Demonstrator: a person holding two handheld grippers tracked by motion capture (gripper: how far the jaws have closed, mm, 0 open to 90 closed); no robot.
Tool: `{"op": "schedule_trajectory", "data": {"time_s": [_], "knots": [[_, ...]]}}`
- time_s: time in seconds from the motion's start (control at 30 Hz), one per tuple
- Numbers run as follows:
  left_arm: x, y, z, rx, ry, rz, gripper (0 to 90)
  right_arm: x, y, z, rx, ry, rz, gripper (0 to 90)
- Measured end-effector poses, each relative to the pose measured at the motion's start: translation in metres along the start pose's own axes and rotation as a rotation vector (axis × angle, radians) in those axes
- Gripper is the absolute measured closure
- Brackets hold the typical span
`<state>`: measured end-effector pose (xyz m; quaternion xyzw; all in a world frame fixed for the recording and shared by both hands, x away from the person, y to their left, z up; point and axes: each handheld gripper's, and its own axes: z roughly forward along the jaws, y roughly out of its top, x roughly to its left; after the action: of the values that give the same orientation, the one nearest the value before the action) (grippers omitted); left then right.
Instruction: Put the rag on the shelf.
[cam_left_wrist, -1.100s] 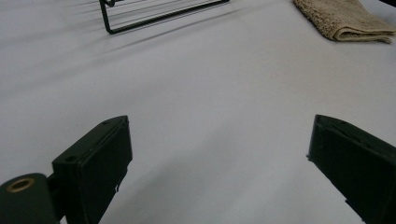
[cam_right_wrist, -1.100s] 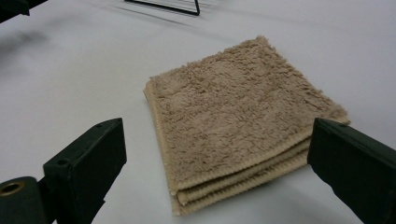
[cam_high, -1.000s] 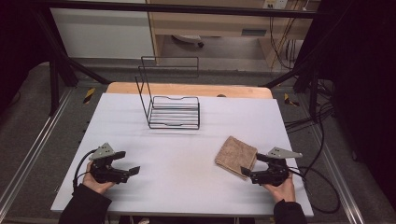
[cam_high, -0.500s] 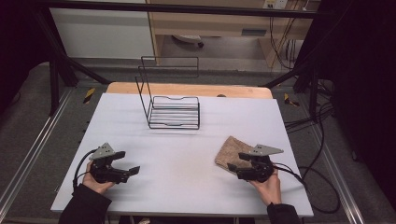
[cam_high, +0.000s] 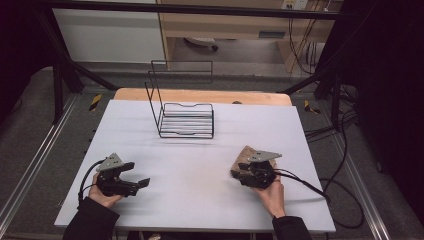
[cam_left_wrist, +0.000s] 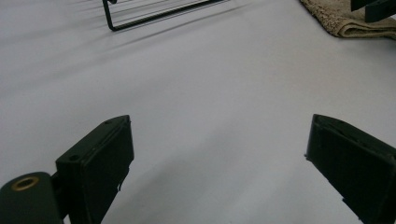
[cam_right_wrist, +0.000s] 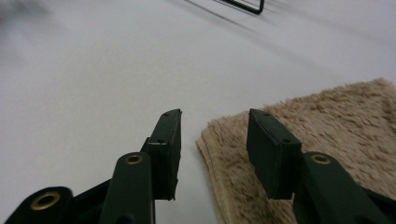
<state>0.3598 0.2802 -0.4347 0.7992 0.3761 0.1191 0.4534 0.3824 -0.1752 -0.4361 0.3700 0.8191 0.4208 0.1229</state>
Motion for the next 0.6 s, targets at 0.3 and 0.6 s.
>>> {"op": "schedule_trajectory", "data": {"time_s": [0.3, 0.6], "knots": [[0.0, 0.0, 0.0, 0.001, -0.002, 0.001, 7.5, 0.007, -0.002, 0.019, 0.066, -0.047, -0.046, 66.7], [0.0, 0.0, 0.0, 0.004, -0.003, 0.002, 7.8, 0.006, -0.002, 0.021, 0.07, -0.076, -0.068, 82.2]]}}
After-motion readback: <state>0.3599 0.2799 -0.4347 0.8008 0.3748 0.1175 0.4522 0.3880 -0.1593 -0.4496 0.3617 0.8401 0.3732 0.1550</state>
